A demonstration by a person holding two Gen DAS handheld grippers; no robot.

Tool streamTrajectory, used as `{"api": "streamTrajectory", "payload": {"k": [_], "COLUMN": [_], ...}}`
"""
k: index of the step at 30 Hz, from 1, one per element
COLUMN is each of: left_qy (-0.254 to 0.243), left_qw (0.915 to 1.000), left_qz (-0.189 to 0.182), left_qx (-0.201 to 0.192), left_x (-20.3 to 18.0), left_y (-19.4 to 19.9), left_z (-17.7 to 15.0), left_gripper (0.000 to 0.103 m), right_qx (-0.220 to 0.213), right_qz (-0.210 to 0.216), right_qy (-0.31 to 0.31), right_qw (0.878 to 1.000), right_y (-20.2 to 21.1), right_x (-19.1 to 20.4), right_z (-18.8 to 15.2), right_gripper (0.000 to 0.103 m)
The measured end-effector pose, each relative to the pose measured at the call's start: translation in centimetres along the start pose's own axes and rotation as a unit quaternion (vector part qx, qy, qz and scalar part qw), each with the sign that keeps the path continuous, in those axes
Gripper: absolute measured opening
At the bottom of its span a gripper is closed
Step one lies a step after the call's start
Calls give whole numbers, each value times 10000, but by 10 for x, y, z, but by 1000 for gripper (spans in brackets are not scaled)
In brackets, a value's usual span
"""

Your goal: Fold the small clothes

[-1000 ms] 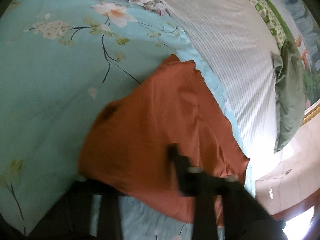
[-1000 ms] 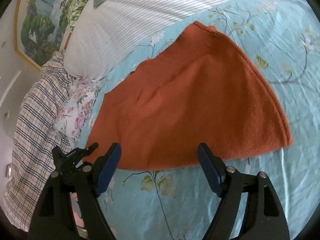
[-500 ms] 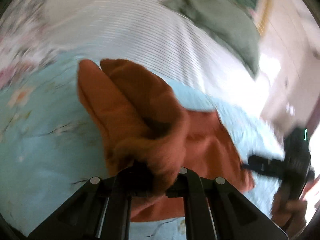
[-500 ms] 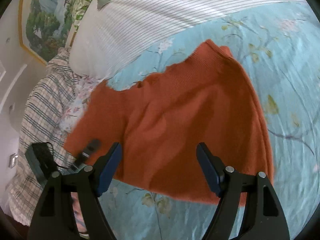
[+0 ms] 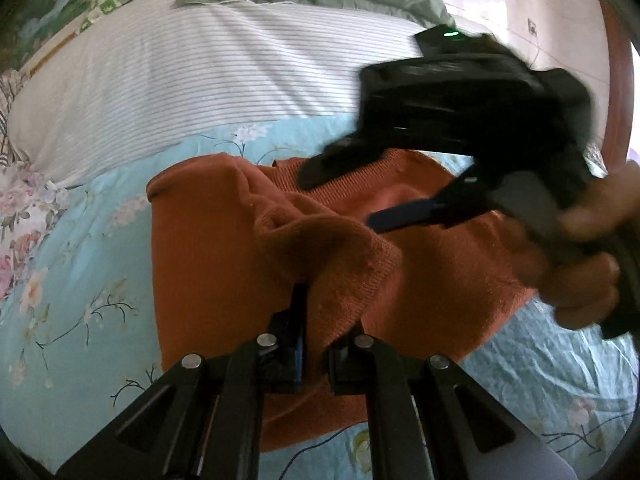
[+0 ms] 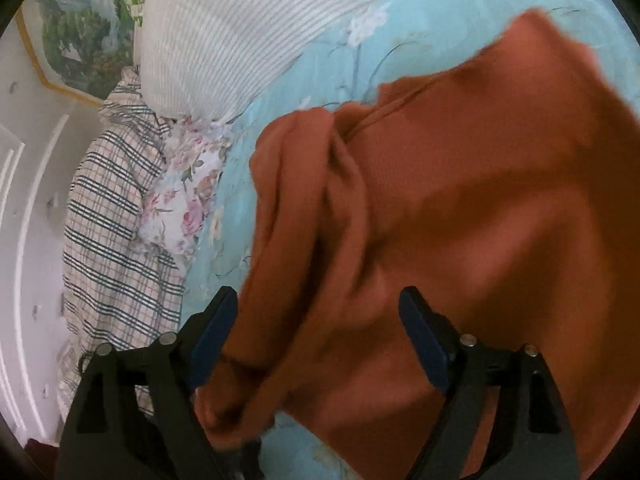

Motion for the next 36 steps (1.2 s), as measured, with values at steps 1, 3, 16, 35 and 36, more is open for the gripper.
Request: {"api": "streamTrajectory", "payload": {"k": [1,3,16,35,36], "left_qy": [-38,-165,-92,22,26], "left_qw": [10000,9999,9987,9854,9851], "left_qz": [5,29,-409,-1690,-1709], "left_qx": [-13,-10,-291,189,211], "left_x": [0,-3,-11,-119,-122], "left_y": [1,3,28,-43,-44], "left_z": [-1,-1,26,50,48], "left_gripper": [6,6,6,6,6], "right_qx": [75,202,-200,-870,-876], "right_qz": [17,190,285,-987,-1019], "right_qy": [14,34,864,555,534], "right_qw": [10000,9996,9957,9897,9895], "right_y": [-8,-25,3,78,78], "right_x": [2,9,48,-81,-83], "right_z": [5,17,54,55,55], "right_gripper": [84,84,16,16,16]}}
Point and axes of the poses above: each gripper's, at about its wrist camera, not at the fingertips, and y roughly against the way its jaws point, x to its left, z to its top, the point moved 8 cm from there along -y, roughly the way its jaws point, and after that the axes turned 9 degrees about -y, right-handed, at the moved point
